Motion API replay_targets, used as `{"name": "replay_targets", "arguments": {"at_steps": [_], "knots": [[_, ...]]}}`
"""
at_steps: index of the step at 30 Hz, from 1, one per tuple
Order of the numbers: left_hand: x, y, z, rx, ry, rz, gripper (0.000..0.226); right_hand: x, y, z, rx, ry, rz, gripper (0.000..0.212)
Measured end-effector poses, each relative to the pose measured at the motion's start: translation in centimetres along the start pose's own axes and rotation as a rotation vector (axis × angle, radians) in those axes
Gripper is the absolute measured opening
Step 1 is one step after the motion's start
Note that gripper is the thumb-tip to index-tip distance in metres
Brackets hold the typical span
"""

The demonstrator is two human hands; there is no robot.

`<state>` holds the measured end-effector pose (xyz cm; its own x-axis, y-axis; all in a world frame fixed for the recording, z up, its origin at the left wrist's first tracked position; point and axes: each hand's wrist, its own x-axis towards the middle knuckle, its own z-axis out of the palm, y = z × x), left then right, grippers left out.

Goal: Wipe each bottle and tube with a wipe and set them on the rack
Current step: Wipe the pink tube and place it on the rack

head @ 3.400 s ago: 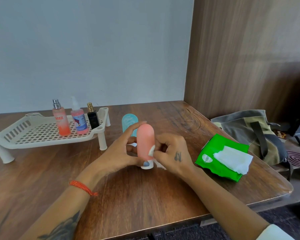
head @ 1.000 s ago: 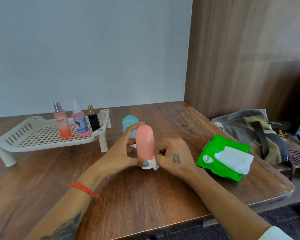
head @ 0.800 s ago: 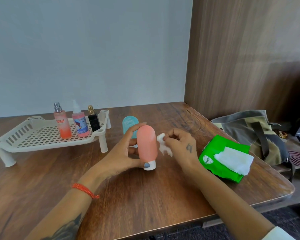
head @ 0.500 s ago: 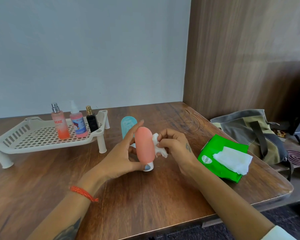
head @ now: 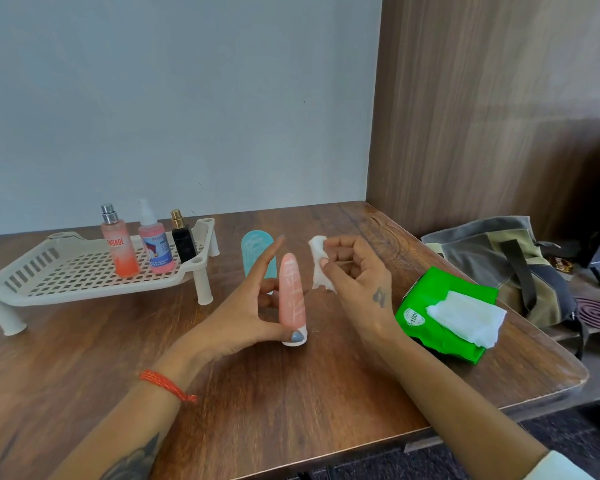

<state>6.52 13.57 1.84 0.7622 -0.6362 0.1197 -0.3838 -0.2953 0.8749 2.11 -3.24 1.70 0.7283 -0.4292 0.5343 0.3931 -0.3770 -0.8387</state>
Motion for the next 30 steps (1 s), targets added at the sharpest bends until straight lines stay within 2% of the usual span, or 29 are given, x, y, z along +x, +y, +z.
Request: {"name": "replay_targets", "arguments": {"at_steps": [2,4,7,9,17,20,22,26,28,30], "knots": [[-0.1,0.1,0.1,-0.057,-0.037,0.005,0.116,-0.3,0.2,0.2,-0.167,0.034,-0.266,0.024],[-0.2,0.2,0.1,-0.112,-0.05,0.017,0.116,-0.7,0.3,0.5,-0.315,-0.037,-0.516,0.03],[-0.4,0.3,0.2,-0.152,-0.048,0.041,0.112,-1.3,0.6,0.8,-0.445,-0.148,-0.712,0.037],[-0.5,0.5,0.2,-0.16,-0.05,0.054,0.108,-1.3,0.5,0.8,-0.419,-0.157,-0.692,0.038],[-0.4,0.3,0.1,-0.163,-0.064,0.042,0.107,-0.4,1.0,0.9,-0.301,-0.126,-0.413,0.033],[-0.4,0.4,0.1,-0.168,-0.06,0.031,0.108,-0.3,1.0,0.8,-0.264,-0.037,-0.311,0.036],[-0.4,0.4,0.1,-0.167,-0.06,0.022,0.108,-0.4,0.7,0.7,-0.299,0.032,-0.42,0.037],[-0.6,0.5,0.2,-0.242,-0.049,0.058,0.109,-1.3,0.8,0.6,-0.519,-0.143,-0.797,0.035],[-0.7,0.6,0.3,-0.241,-0.045,0.069,0.108,-1.3,0.9,0.7,-0.565,-0.169,-0.825,0.035],[-0.6,0.5,0.2,-0.225,-0.052,0.071,0.108,-1.2,1.0,0.8,-0.499,-0.163,-0.75,0.035]]}}
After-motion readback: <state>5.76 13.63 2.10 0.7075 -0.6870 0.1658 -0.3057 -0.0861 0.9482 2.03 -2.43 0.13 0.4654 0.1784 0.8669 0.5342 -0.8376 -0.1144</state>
